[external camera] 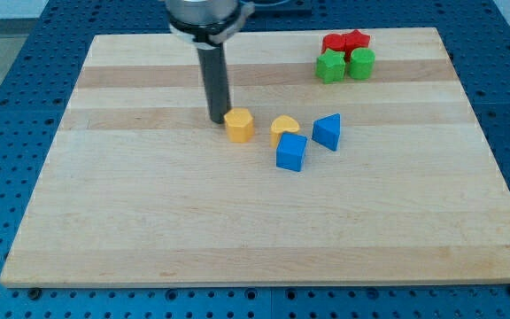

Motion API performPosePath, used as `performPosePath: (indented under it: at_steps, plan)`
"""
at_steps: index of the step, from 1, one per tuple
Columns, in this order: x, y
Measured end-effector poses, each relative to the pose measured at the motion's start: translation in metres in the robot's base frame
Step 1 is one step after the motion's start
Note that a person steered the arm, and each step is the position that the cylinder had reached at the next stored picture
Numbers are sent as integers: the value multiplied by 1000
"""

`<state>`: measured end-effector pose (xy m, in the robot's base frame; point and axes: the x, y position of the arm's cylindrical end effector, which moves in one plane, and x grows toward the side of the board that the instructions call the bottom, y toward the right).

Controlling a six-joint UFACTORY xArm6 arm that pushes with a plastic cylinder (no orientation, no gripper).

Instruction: Point your arm at the bottom of the green star

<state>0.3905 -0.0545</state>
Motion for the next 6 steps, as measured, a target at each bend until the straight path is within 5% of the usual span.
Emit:
performPosePath:
  at_steps: [2, 4, 6]
  plan:
    - [8, 46]
    - [-43, 57]
    - [-24, 180]
